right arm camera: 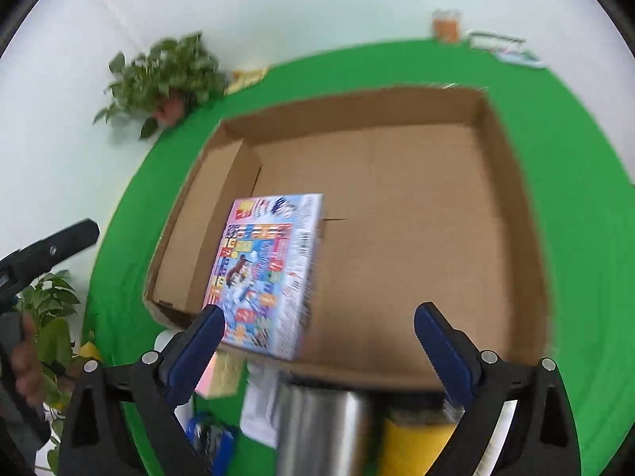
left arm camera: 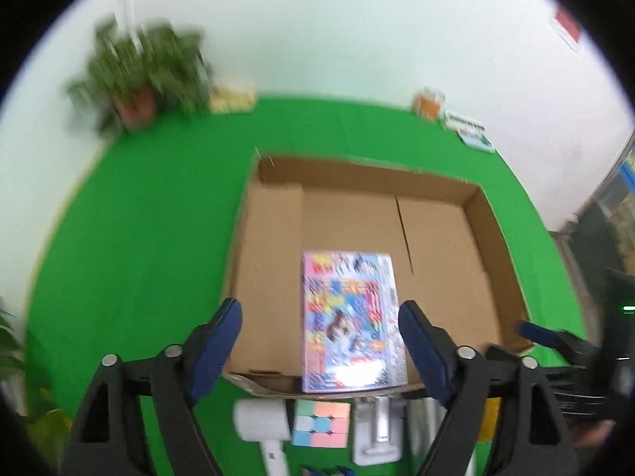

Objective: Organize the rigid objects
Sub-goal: 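Lower the board-game box into the tray and open both grippers, then grasp the silver metal cylinder with both grippers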

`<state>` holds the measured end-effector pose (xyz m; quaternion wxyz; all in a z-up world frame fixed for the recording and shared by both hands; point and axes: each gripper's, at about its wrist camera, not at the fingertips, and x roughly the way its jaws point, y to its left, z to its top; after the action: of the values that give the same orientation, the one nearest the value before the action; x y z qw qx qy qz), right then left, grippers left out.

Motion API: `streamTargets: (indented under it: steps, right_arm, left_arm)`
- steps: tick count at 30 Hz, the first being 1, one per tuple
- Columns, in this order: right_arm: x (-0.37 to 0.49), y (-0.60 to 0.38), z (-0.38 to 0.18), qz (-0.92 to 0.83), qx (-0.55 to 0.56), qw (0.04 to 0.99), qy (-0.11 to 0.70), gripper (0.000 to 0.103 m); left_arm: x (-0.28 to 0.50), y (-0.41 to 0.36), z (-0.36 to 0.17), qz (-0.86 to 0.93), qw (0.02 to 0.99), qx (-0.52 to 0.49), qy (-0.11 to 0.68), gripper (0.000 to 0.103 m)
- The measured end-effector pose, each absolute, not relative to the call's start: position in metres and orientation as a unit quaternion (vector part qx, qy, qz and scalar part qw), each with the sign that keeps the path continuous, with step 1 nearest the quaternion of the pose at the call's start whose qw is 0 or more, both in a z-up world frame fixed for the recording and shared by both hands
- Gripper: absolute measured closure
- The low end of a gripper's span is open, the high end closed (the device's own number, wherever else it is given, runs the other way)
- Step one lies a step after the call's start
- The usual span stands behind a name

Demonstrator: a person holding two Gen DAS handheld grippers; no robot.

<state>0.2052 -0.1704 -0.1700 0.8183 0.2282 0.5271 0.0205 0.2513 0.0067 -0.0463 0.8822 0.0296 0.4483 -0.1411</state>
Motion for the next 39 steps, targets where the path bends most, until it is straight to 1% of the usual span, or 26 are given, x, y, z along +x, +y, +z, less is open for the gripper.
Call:
streamTargets:
  steps: [1,2,3,4,5,6,7,8,9,10,11,13,15,19,22,23,24,28,29,30,31,35,39]
  right_arm:
    - [0.192,-0.179,-0.161,0.013,0.231,0.822,0.52,0.006]
    - [0.174,-0.188,-0.152,0.004,0.237,0.826,0.511,0.014]
    - [0.159,-0.2,-0.143,0.0,0.248,0.83,0.5,0.04]
    - [0.142,-0.208,-0.133,0.0,0.261,0.831,0.491,0.055]
    - [0.125,-0.215,-0.127,-0.008,0.266,0.831,0.488,0.076]
    - [0.111,-0.22,-0.122,-0.022,0.263,0.833,0.486,0.074]
    - [0.098,-0.226,-0.117,-0.037,0.261,0.837,0.48,0.074]
    - [0.083,-0.231,-0.114,-0.05,0.266,0.839,0.473,0.064]
    - [0.072,-0.235,-0.113,-0.057,0.273,0.836,0.473,0.028]
    - [0.059,-0.24,-0.112,-0.062,0.281,0.831,0.476,0.007]
    - [0.041,-0.246,-0.11,-0.064,0.297,0.83,0.468,0.002]
    - [0.02,-0.249,-0.109,-0.054,0.309,0.829,0.463,0.002]
    - [0.008,-0.237,-0.116,-0.024,0.302,0.822,0.482,0.002]
    - [-0.003,-0.192,-0.137,0.058,0.298,0.794,0.526,0.002]
    - [-0.003,-0.169,-0.172,0.041,0.325,0.749,0.576,0.008]
    - [-0.003,-0.162,-0.186,0.031,0.333,0.732,0.593,0.013]
    - [-0.001,-0.157,-0.195,0.03,0.338,0.721,0.603,0.015]
    - [0.017,-0.137,-0.223,0.027,0.341,0.705,0.621,0.015]
    - [0.023,-0.133,-0.229,0.019,0.334,0.704,0.626,0.017]
    - [0.029,-0.128,-0.235,0.015,0.329,0.703,0.63,0.022]
    - [0.031,-0.125,-0.239,0.012,0.32,0.703,0.635,0.028]
    - [0.033,-0.113,-0.237,0.011,0.301,0.704,0.644,0.028]
    - [-0.015,-0.11,-0.213,0.053,0.293,0.705,0.643,0.027]
  left_arm:
    - [0.243,0.009,-0.04,-0.136,0.884,0.03,0.445,0.022]
    - [0.233,0.008,-0.034,-0.13,0.884,0.024,0.449,0.022]
    - [0.228,0.008,-0.029,-0.126,0.882,0.016,0.454,0.023]
    - [0.218,0.008,-0.023,-0.129,0.876,0.004,0.464,0.049]
    - [0.213,0.005,-0.021,-0.151,0.866,-0.008,0.477,0.101]
    - [0.209,0.003,-0.021,-0.18,0.851,-0.022,0.492,0.097]
    - [0.202,0.0,-0.018,-0.197,0.846,-0.03,0.495,0.098]
    - [0.192,-0.003,-0.016,-0.191,0.85,-0.022,0.491,0.098]
    - [0.183,-0.007,-0.014,-0.185,0.854,-0.012,0.485,0.097]
    - [0.175,-0.01,-0.014,-0.183,0.856,-0.007,0.484,0.085]
    - [0.169,-0.013,-0.017,-0.176,0.853,-0.007,0.491,0.054]
    - [0.157,-0.014,-0.019,-0.154,0.855,-0.013,0.495,0.021]
    - [0.143,-0.014,-0.021,-0.12,0.866,0.0,0.485,0.021]
    - [0.128,-0.011,-0.033,-0.117,0.852,0.028,0.51,0.021]
    - [0.116,-0.001,-0.043,-0.121,0.841,0.018,0.528,0.021]
    - [0.114,0.003,-0.048,-0.124,0.835,0.013,0.537,0.021]
    - [0.113,0.006,-0.053,-0.127,0.83,0.008,0.543,0.021]
    - [0.112,0.012,-0.066,-0.146,0.816,-0.005,0.559,0.021]
    - [0.114,0.014,-0.069,-0.146,0.814,-0.004,0.562,0.021]
    - [0.117,0.014,-0.071,-0.148,0.812,-0.006,0.565,0.021]
    - [0.12,0.015,-0.074,-0.153,0.808,-0.008,0.569,0.021]
    - [0.131,0.007,-0.092,-0.193,0.782,-0.012,0.593,0.021]
    - [0.134,-0.013,-0.127,-0.271,0.721,-0.041,0.637,0.022]
